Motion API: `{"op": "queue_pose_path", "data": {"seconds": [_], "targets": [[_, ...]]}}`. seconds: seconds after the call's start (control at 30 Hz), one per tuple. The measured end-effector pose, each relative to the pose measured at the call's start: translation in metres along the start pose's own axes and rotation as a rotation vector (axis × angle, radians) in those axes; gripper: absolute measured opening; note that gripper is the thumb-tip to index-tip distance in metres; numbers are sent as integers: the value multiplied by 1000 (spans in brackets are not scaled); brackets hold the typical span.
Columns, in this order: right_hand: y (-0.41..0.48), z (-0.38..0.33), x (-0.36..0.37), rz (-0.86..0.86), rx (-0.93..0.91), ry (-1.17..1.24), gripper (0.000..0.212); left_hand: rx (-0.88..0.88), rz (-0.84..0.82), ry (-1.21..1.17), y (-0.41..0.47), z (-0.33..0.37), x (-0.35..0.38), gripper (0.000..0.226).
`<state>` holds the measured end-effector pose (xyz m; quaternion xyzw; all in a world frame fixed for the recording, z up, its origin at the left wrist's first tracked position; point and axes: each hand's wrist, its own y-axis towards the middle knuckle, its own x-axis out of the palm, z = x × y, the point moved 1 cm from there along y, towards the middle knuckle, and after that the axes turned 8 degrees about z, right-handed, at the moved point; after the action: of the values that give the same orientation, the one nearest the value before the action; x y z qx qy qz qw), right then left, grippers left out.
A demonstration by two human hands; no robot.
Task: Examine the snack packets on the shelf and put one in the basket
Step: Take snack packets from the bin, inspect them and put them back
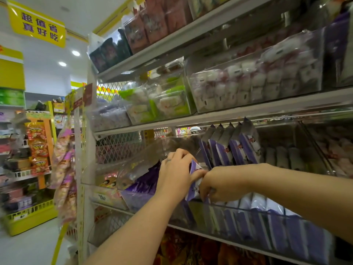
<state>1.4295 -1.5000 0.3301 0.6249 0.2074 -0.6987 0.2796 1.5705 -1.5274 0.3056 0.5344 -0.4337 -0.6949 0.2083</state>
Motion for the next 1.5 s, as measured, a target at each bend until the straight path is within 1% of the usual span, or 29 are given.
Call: {"op": "queue_pose_path", "data": {"seconds": [0.1,0.17,0.2,0.27,0.3,0.33,0.37,0.47,0.53,0.57,0.63,0.67,0.73,0.77,0.8,0.83,0.9,0.93,1.0,1.03,1.1,1.17,1.2,1.27,1.33,1.4,1.43,1.5], "targets": [[-2,3,3,60,12,-32,26,40,28,-86,-5,-3,-1,37],[-4,5,2,81,14,-8,25,52,-23,-186,-9,-11,-5,37],[-5,6,1,85,17,18,25,62,-92,-217,-10,-15,-8,39],[-6,6,-4,93,22,55,27,81,-287,-233,-13,-24,-15,52],[-6,7,-7,109,27,62,27,87,-369,-211,-13,-27,-18,58],[-5,8,-10,135,39,75,26,100,-410,-164,-13,-28,-20,62],[-5,10,-14,169,55,93,25,120,-404,-103,-11,-27,-21,64],[-7,16,-25,234,127,214,20,203,-276,95,-10,-15,-16,60],[-10,18,-24,228,157,337,17,254,-217,195,-14,-8,-12,50],[-12,17,-23,225,156,360,17,276,-207,220,-16,-7,-11,42],[-15,15,-21,236,149,386,16,320,-252,219,-20,-7,-12,27],[-15,15,-20,240,144,415,15,330,-306,200,-22,-7,-13,29],[-15,15,-17,235,157,484,14,309,-412,145,-25,-10,-15,41],[-15,15,-15,241,171,474,18,297,-441,117,-27,-11,-17,45],[-14,16,-12,267,182,412,25,291,-461,99,-28,-12,-19,47],[-12,15,-9,314,188,332,30,288,-477,94,-29,-11,-21,47],[-11,11,-8,465,174,260,27,286,-483,93,-31,-8,-26,43],[-13,9,-12,544,175,295,24,285,-461,86,-32,-7,-29,41],[-19,8,-25,684,192,462,21,273,-355,20,-33,-7,-33,36],[-24,7,-34,743,193,540,21,251,-275,-48,-34,-8,-36,34],[-35,0,-52,845,171,574,22,135,-108,-225,-36,-12,-45,29],[-44,-14,-60,937,127,558,20,-92,-7,-433,-40,-15,-59,28],[-47,-23,-60,984,103,549,19,-221,8,-560,-43,-14,-65,32],[-53,-45,-52,1065,52,542,18,-481,-54,-821,-51,-13,-78,40],[-55,-68,-36,1109,-9,574,16,-673,-202,-1014,-65,-13,-87,46],[-55,-88,-16,1128,-78,626,12,-777,-313,-1204,-82,-16,-91,51],[-55,-96,-5,1129,-105,644,11,-795,-314,-1284,-92,-18,-93,49],[-53,-107,20,1087,-136,677,12,-794,-240,-1389,-111,-22,-95,36]]}}
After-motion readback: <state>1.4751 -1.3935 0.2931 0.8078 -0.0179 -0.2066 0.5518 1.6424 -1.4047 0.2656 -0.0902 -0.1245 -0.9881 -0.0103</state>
